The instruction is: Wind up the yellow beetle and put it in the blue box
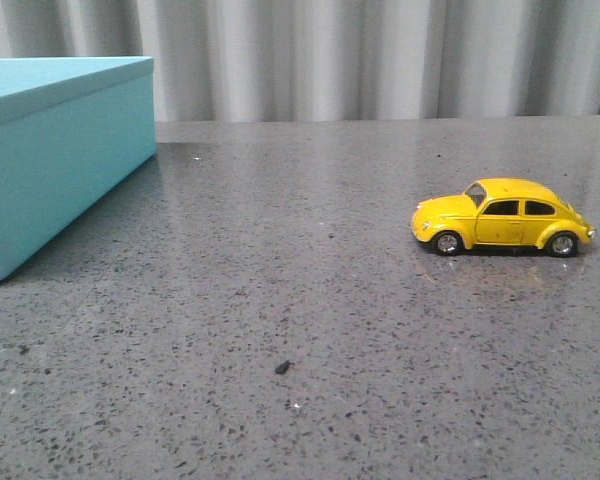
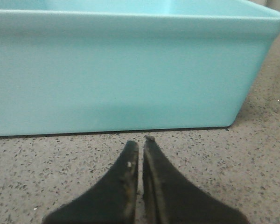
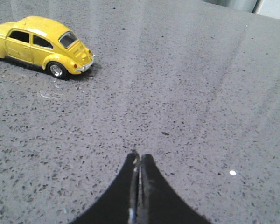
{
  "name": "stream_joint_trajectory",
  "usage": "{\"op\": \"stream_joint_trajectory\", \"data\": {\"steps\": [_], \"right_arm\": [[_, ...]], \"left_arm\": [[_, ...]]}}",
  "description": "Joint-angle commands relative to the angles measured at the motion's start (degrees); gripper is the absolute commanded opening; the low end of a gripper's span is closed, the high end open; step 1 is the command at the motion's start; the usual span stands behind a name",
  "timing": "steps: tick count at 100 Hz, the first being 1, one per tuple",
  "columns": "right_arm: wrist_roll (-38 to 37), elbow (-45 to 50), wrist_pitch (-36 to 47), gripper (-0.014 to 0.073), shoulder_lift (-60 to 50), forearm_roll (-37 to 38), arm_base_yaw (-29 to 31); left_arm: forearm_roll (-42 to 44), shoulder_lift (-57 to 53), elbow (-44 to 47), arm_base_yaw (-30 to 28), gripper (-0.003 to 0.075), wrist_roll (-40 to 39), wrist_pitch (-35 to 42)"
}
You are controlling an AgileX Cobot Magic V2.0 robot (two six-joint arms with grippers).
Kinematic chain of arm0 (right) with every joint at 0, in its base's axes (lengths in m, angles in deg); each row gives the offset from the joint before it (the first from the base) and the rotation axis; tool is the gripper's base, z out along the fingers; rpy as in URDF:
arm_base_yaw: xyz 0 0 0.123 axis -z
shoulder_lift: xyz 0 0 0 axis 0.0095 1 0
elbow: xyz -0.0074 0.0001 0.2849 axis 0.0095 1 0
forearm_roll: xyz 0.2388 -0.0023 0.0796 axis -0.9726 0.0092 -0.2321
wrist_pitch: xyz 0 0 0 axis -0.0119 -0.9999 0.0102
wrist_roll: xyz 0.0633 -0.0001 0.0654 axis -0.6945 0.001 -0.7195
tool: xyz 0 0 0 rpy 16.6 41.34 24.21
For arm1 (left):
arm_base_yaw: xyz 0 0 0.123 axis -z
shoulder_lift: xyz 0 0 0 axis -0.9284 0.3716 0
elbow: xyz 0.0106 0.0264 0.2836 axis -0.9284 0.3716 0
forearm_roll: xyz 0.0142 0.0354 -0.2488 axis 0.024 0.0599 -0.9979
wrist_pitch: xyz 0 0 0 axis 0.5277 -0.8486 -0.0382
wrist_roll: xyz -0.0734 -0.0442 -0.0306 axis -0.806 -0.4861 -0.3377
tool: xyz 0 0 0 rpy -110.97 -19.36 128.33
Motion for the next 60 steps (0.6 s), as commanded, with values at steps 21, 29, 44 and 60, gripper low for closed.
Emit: {"op": "stream_joint_trajectory", "data": {"steps": [21,29,44,60], "right_arm": [[0.12,1.46,1.50,-0.0041,1.15,-0.14,0.25],[0.12,1.46,1.50,-0.0041,1.15,-0.14,0.25],[0.12,1.46,1.50,-0.0041,1.15,-0.14,0.25],[0.12,1.46,1.50,-0.0041,1.15,-0.14,0.25]], "left_arm": [[-3.52,-1.81,1.53,0.14,-0.0021,-0.37,4.21],[-3.52,-1.81,1.53,0.14,-0.0021,-0.37,4.21],[-3.52,-1.81,1.53,0.14,-0.0021,-0.37,4.21],[-3.52,-1.81,1.53,0.14,-0.0021,-0.37,4.21]]}}
